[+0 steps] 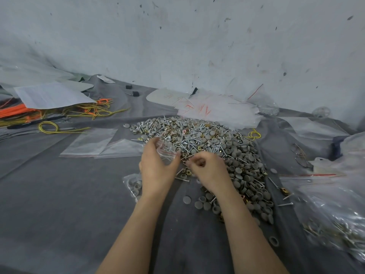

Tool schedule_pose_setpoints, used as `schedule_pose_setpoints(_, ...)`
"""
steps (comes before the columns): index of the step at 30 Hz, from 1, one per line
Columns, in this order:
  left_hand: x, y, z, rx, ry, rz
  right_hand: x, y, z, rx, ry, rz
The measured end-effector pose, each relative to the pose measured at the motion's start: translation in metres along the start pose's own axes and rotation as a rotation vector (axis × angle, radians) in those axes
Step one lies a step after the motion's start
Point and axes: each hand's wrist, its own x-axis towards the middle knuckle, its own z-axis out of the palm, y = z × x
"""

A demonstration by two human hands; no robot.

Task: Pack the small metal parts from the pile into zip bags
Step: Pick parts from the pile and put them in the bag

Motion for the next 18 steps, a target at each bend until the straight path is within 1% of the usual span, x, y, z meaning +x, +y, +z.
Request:
schedule_pose_setpoints(2, 0.0, 0.0, 0.0, -0.014, 0.007, -0.001, -0.003, -0.004, 0.008, -0.284, -0.169, -0.035)
schedule_pose_setpoints(3, 0.0, 0.0, 0.0, -0.012, 0.008, 0.002, -0.004, -0.006, 0.012, -0.401, -0.195, -0.049)
schedule_pose_setpoints(5, -0.001, -0.001, 0.0, -0.001, 0.006, 0.009, -0.006, -0.008, 0.017, -0.515, -0.173, -0.079)
schedule_pose_setpoints(7, -0.002, -0.001, 0.001, 0.015, 0.001, 0.02, -0.007, -0.008, 0.019, -0.547, -0.156, -0.096)
schedule_pose_setpoints(11, -0.002, -0.001, 0.002, 0.043, -0.023, 0.033, -0.009, -0.01, 0.015, -0.531, -0.151, -0.086)
schedule_pose_setpoints(18, -0.003, -0.003, 0.002, 0.059, -0.035, 0.032, -0.01, -0.012, 0.013, -0.572, -0.243, -0.049)
